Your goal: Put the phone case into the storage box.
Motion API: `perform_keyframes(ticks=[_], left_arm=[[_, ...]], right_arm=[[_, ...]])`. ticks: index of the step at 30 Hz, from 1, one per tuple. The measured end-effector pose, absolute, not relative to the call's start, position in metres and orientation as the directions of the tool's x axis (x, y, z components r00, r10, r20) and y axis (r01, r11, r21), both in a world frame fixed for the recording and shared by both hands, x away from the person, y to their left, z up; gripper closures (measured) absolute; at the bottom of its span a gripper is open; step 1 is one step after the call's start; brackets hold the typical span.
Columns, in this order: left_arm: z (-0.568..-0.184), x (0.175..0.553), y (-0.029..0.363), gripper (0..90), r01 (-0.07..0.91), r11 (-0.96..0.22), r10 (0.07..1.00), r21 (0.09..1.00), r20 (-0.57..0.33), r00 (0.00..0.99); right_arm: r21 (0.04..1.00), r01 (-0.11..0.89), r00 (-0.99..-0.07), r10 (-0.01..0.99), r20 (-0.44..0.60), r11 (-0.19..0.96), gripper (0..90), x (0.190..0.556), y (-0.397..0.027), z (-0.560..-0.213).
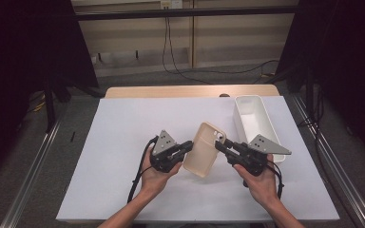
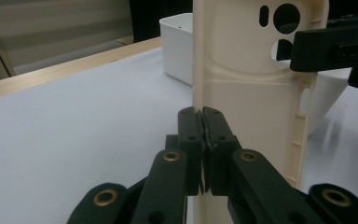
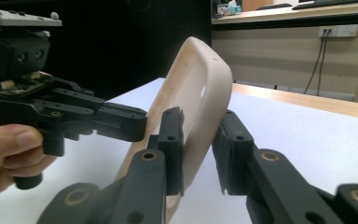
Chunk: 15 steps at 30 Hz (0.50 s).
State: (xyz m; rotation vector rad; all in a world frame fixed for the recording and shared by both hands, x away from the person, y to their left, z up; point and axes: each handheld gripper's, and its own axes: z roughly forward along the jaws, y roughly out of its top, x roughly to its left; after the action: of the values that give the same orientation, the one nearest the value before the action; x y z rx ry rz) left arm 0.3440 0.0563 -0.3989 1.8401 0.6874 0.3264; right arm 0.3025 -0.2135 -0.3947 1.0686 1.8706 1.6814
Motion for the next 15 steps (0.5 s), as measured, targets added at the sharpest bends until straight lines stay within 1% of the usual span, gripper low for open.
perform_keyframes(ticks=[5,8,9,10,11,13,15], left_arm=[[-0.4008,0.3455,0.0554,87.0,0.304,-0.245,0.597,0.92,-0.104,0.795],[-0.404,0.3482,0.0548,85.9,0.327,-0.233,0.591,0.916,-0.134,0.795],[-0.4047,0.3493,0.0547,83.5,0.33,-0.234,0.592,0.915,-0.135,0.795],[-0.4051,0.3499,0.0543,74.0,0.342,-0.225,0.592,0.913,-0.15,0.792],[-0.4051,0.3504,0.0546,67.8,0.347,-0.225,0.593,0.91,-0.155,0.79],[-0.4055,0.3511,0.0544,63.5,0.349,-0.223,0.589,0.91,-0.159,0.792],[-0.4061,0.3518,0.0546,55.2,0.354,-0.221,0.591,0.909,-0.163,0.79]], right_arm=[[0.963,0.265,-0.64,0.738,0.214,-0.049,80.5,0.3017,-0.2133,-0.3938],[0.966,0.254,-0.653,0.729,0.204,-0.043,81.0,0.3002,-0.2117,-0.3924],[0.967,0.251,-0.657,0.727,0.2,-0.04,81.1,0.2999,-0.2113,-0.3924],[0.968,0.249,-0.658,0.727,0.196,-0.035,81.1,0.2997,-0.2108,-0.3923],[0.969,0.244,-0.659,0.728,0.189,-0.03,81.2,0.2997,-0.2108,-0.3922],[0.969,0.244,-0.661,0.726,0.188,-0.029,81.2,0.3,-0.2116,-0.3919],[0.971,0.239,-0.659,0.729,0.183,-0.027,81.2,0.3004,-0.2131,-0.3912]])
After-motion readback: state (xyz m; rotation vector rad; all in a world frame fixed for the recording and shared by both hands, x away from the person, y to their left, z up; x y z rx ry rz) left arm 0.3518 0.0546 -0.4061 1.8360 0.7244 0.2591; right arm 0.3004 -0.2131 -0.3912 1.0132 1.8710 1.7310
